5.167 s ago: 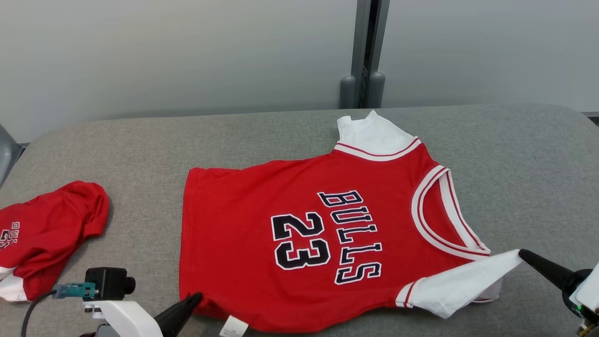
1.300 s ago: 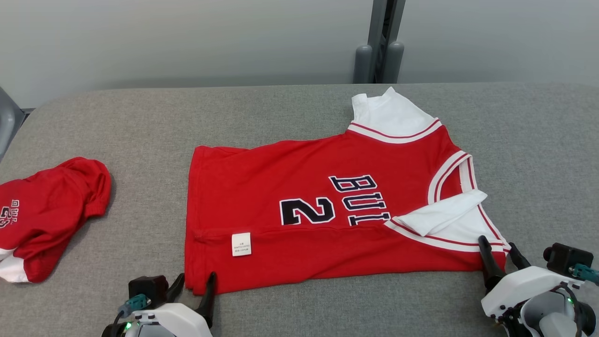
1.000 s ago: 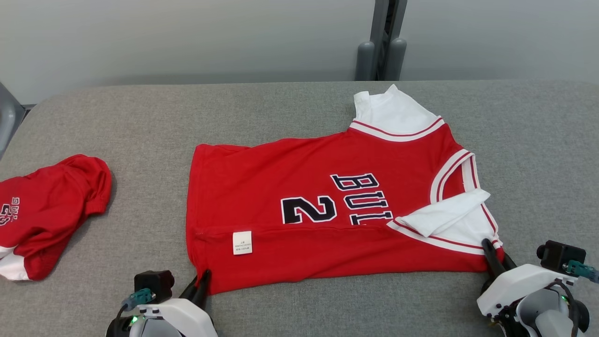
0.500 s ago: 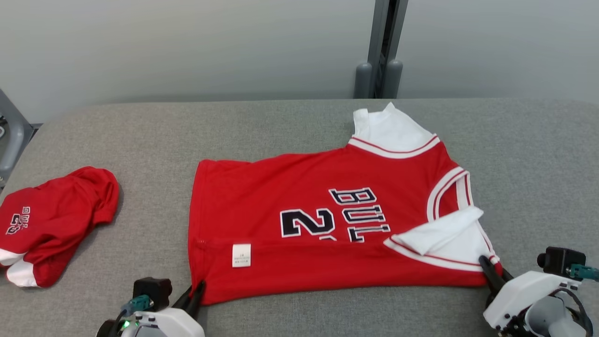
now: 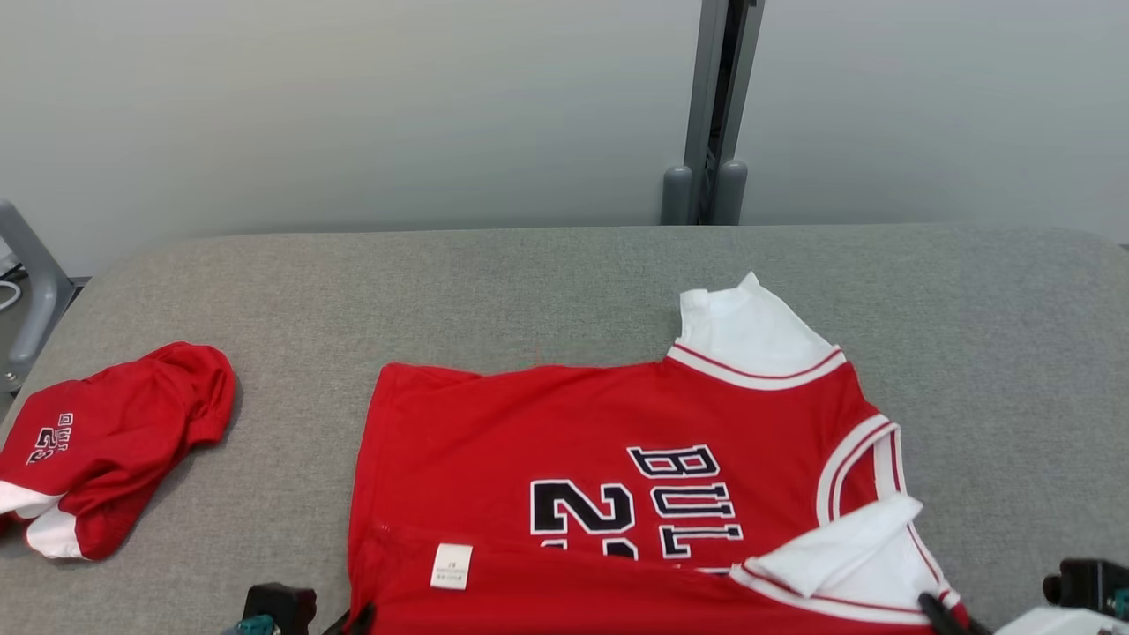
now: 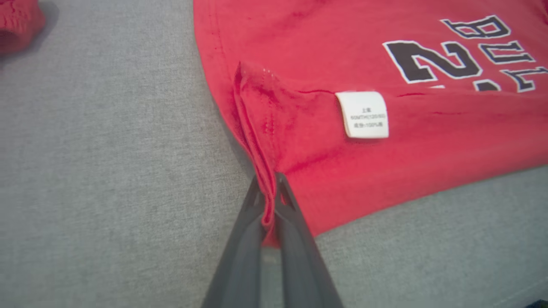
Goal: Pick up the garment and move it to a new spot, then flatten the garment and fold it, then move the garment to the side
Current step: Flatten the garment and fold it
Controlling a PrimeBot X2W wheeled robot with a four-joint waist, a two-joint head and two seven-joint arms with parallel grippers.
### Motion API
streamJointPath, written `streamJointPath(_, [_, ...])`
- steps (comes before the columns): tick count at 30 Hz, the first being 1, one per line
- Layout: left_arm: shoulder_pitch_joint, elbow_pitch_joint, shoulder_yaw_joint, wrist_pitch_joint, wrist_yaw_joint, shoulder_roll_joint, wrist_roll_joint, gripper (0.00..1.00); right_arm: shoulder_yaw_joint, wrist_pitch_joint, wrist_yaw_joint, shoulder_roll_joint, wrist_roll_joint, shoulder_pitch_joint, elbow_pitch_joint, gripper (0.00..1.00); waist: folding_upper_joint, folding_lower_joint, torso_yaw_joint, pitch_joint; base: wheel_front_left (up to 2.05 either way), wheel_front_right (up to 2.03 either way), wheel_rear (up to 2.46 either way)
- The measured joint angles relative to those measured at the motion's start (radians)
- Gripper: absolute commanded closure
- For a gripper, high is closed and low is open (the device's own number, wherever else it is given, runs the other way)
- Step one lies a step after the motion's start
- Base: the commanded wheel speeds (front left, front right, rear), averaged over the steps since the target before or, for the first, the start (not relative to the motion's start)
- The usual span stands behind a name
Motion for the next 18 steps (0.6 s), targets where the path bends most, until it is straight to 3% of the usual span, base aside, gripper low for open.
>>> streamJointPath(8, [0.081, -0.101, 0.000, 0.046, 0.032, 0.054, -0.013, 1.00, -0.155, 0.129, 0.000, 0.155, -0.110, 0.220, -0.230, 1.00, 0.0000, 0.0000, -0.010, -0.003, 0.00, 0.00, 0.00])
streamJointPath(18, [0.146, -0.182, 0.002, 0.076, 0.061, 0.067, -0.043, 1.00, -0.234, 0.200, 0.000, 0.202, -0.169, 0.281, -0.349, 1.00, 0.0000, 0.0000, -0.022, -0.002, 0.00, 0.00, 0.00])
